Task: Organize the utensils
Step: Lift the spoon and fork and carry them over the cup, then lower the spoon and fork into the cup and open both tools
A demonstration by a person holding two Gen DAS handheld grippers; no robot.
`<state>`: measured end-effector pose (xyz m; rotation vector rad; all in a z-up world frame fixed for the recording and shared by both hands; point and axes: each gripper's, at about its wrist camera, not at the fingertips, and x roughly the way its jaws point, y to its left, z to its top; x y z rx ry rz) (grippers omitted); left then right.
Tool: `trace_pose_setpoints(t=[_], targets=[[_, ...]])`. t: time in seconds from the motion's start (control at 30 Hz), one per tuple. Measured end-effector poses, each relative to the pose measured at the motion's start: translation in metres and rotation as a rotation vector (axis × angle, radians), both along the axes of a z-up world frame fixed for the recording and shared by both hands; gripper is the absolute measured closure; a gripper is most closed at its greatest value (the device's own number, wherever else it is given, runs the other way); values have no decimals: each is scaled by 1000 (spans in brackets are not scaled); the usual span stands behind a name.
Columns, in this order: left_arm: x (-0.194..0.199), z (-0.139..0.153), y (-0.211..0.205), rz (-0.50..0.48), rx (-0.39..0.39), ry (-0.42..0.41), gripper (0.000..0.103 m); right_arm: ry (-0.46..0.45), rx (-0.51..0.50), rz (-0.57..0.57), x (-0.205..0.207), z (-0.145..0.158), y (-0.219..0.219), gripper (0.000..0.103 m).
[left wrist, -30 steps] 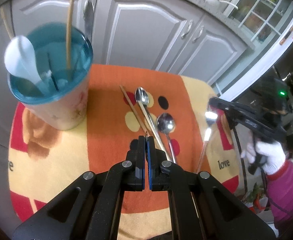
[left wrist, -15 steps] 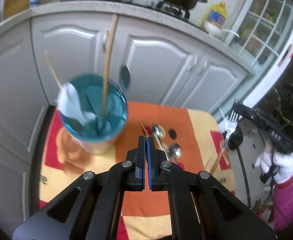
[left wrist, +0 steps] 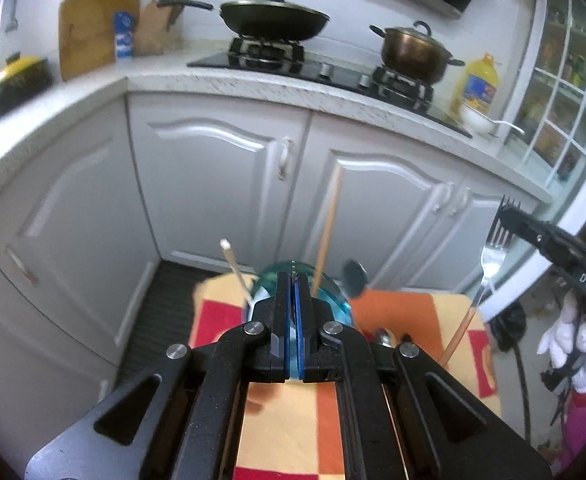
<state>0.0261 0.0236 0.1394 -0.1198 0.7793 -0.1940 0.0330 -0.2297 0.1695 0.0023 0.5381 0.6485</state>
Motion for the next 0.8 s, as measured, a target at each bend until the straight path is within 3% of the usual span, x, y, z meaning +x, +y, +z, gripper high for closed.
trace_pose_setpoints(t=[0.23, 0.43, 0.8], targets=[[24, 0, 6, 67, 81, -44, 103, -39, 3, -43, 33, 9, 37, 101], [42, -19, 3, 97, 144, -42, 103, -97, -55, -79, 54, 5, 68, 101], [54, -50, -13, 114, 224, -50, 103, -164, -191, -98, 71, -35, 106, 101]])
